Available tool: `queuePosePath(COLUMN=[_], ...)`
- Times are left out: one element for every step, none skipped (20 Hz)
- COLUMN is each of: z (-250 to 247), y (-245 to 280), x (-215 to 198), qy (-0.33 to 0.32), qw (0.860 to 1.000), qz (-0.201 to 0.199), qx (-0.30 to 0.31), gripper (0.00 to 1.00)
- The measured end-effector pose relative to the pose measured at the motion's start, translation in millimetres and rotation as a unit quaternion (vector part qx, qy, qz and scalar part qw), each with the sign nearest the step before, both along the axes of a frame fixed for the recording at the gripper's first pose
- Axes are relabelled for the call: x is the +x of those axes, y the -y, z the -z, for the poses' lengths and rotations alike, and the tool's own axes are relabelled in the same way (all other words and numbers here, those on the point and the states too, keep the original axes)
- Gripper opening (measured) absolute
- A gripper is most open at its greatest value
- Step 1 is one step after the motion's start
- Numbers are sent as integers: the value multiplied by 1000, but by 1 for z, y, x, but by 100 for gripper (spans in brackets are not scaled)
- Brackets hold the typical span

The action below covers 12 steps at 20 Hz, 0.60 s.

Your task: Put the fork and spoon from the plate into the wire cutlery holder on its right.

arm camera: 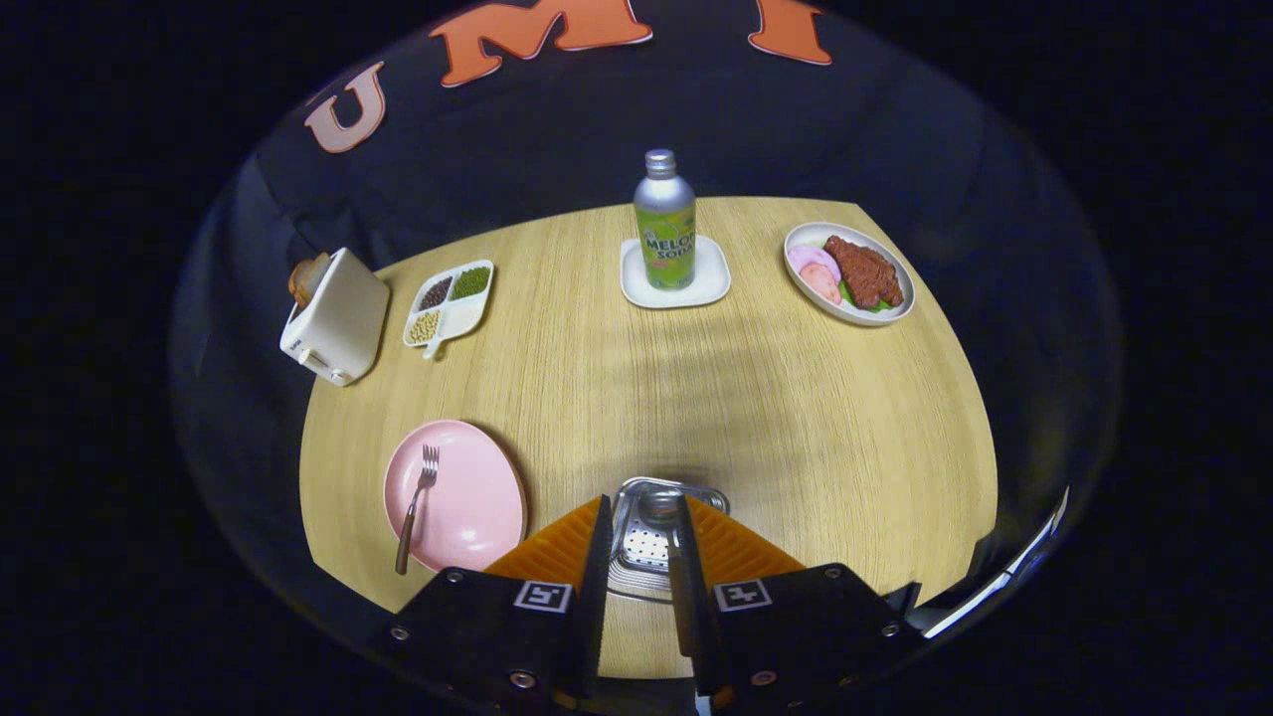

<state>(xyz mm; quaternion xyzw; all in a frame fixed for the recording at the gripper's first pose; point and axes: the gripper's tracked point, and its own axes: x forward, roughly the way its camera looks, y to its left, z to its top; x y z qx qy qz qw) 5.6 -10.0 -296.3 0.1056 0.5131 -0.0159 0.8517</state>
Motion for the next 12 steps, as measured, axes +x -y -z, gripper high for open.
queuePosePath(z=[-7,-11,-17,-19,-24,-29,-35,-40,-45,-49,-53,-57], y=[-4,-9,-14,-19,-23,-26,-31,-37,-46,-54,-63,-69], x=[3,6,10,13,16,18,22,24,27,29,31,31], qy=[17,34,52,68,85,103,121,139,158,176,193,206], qw=[1000,999,998,997,996,994,992,990,987,984,981,978], qz=[5,11,14,18,20,21,19,16,12,8,3,0], qx=[8,16,21,21,21,19,20,19,19,19,18,17], gripper=[40,47,49,57,61,67,70,74,76,77,78,79])
